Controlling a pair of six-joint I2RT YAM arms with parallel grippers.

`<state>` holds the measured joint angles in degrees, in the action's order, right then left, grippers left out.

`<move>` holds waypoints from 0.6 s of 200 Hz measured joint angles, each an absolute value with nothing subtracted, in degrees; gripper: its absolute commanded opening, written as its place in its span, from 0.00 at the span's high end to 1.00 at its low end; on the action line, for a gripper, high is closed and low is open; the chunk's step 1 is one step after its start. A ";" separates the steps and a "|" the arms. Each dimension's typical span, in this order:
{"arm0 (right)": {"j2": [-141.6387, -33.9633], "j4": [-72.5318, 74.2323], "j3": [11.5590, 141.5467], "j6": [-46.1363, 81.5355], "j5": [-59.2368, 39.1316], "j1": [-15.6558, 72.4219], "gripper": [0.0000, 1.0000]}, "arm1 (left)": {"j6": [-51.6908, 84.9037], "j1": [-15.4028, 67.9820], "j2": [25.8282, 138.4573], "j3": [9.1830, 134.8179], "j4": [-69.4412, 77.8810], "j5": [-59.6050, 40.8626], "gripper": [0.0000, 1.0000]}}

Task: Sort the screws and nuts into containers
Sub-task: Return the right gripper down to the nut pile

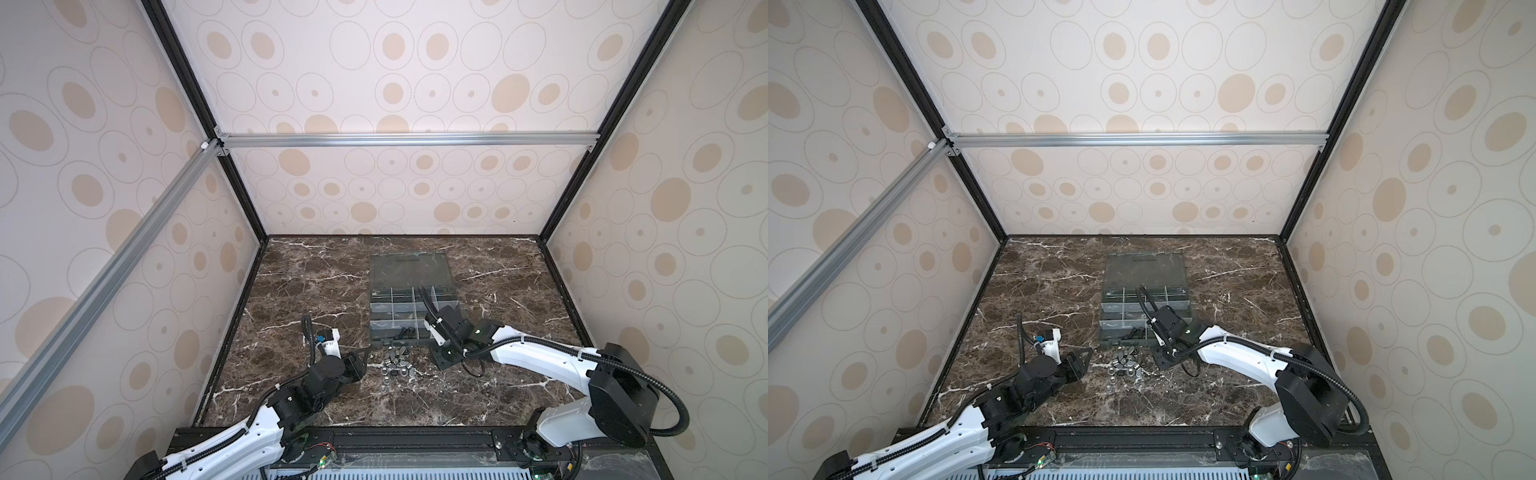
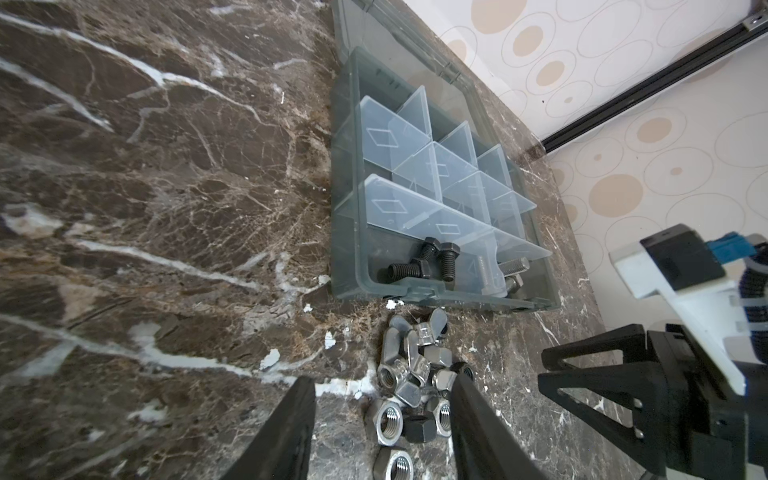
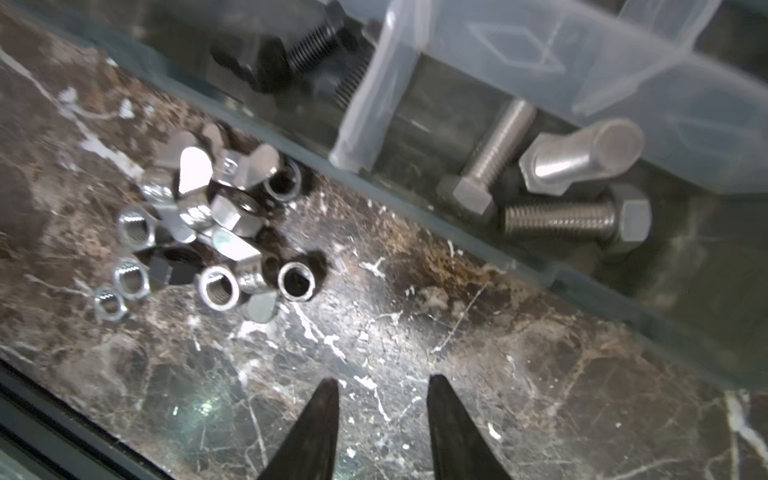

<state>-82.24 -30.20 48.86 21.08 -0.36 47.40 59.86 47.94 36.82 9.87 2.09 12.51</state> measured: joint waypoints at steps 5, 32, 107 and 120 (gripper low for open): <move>-82.24 -30.00 48.31 21.34 -0.32 47.62 0.60 | 59.86 47.94 37.32 9.87 2.15 12.34 0.47; -82.30 -28.77 46.81 22.04 -0.27 49.52 0.59 | 59.90 47.94 38.83 9.87 2.68 11.62 0.48; -88.95 -26.74 48.05 22.20 -0.03 53.12 0.59 | 60.27 47.94 39.62 9.87 3.20 11.40 0.48; -90.13 -26.63 48.95 22.15 0.01 53.41 0.60 | 60.29 47.94 39.62 9.87 3.20 11.40 0.48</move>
